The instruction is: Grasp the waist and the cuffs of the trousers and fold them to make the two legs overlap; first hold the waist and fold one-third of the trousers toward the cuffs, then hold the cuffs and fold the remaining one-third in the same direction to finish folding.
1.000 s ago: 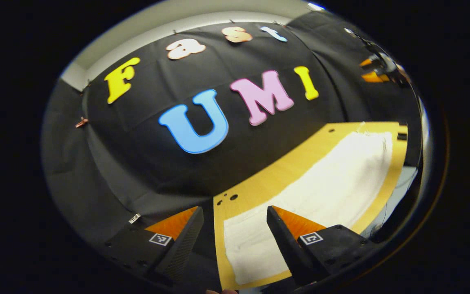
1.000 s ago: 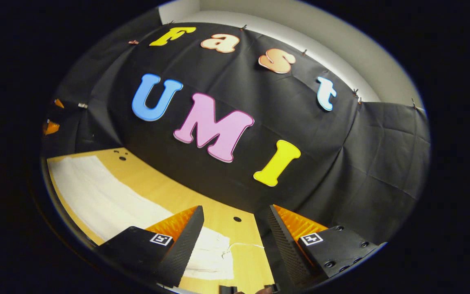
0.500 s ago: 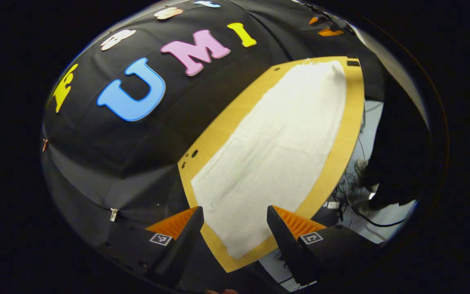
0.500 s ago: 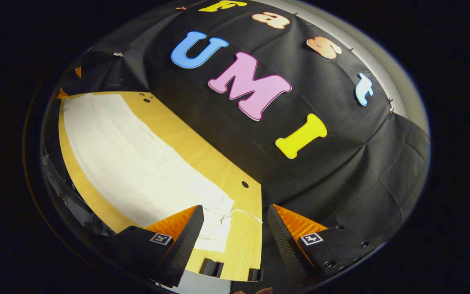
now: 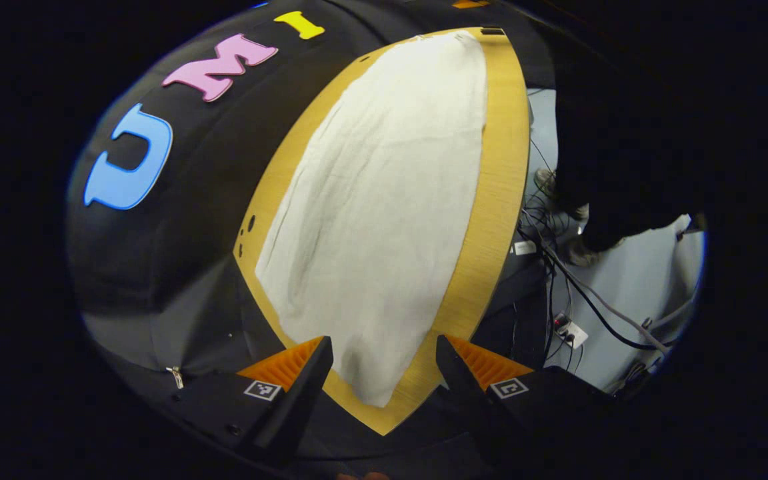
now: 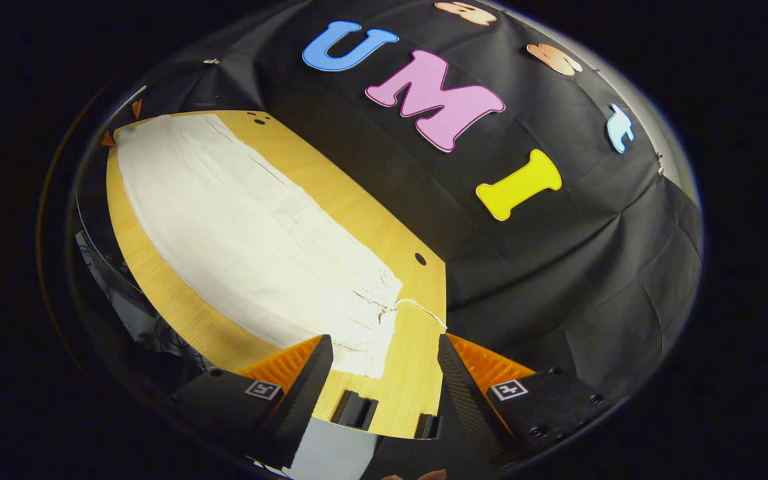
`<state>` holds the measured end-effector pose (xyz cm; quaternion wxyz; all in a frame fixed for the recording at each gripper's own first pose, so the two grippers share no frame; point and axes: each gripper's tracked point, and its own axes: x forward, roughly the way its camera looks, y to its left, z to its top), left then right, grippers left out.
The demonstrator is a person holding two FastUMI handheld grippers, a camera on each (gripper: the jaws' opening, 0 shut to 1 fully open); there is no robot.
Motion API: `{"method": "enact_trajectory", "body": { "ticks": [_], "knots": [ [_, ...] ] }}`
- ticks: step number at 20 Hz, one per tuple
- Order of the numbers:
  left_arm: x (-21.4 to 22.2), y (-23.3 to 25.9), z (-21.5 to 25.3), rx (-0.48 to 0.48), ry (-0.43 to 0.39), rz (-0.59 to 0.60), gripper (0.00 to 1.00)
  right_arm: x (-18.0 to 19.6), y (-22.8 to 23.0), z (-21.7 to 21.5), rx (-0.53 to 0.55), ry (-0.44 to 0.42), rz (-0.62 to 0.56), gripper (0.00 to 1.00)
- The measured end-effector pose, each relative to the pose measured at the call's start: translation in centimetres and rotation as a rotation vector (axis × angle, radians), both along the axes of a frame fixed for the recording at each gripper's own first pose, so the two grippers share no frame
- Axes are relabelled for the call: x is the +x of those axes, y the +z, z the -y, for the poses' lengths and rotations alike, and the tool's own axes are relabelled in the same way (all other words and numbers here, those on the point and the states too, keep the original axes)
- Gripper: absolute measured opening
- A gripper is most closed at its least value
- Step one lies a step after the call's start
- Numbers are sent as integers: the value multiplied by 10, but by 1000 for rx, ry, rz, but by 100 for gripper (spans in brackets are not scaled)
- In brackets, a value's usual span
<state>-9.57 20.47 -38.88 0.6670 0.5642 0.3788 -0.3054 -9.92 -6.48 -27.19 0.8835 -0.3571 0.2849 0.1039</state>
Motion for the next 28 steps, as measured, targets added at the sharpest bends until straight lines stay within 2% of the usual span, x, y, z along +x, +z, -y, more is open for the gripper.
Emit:
{"method": "enact_trajectory", "body": {
  "ticks": [5, 8, 11, 13, 14, 16, 17, 18, 19, 20, 24, 28],
  "knots": [
    [22, -4, -2, 58, -34, -12, 98, -2, -11, 10, 3, -4, -26, 97],
    [40, -9, 2, 107, -82, -5, 95, 0, -17, 17, -9, 14, -40, 97],
    [58, -16, 4, 132, -86, -17, 91, 3, -23, 21, -12, 30, -55, 97],
    [67, -24, 4, 140, -65, -59, 84, 5, -28, 24, -13, 38, -64, 97],
    [70, -28, 1, 149, -46, -88, 68, 6, -30, 25, -13, 43, -70, 97],
    [78, -32, 2, 169, -19, -134, 50, 11, -35, 27, -14, 55, -80, 97],
    [79, -36, 5, 174, -9, -162, 51, 13, -38, 27, -15, 62, -85, 97],
    [81, -38, 7, 178, -2, -181, 27, 15, -42, 27, -17, 70, -93, 97],
    [81, -39, 7, 179, -4, -194, 26, 16, -46, 28, -21, 81, -101, 97],
    [81, -37, 6, 177, -6, -196, 10, 17, -49, 28, -28, 99, -110, 97],
    [85, -37, 9, 158, 24, -176, 6, 25, -74, 25, -89, 223, -163, 97],
    [85, -38, 8, 176, 18, -185, 6, 30, -113, 21, -166, 363, -239, 97]
  ]
}}
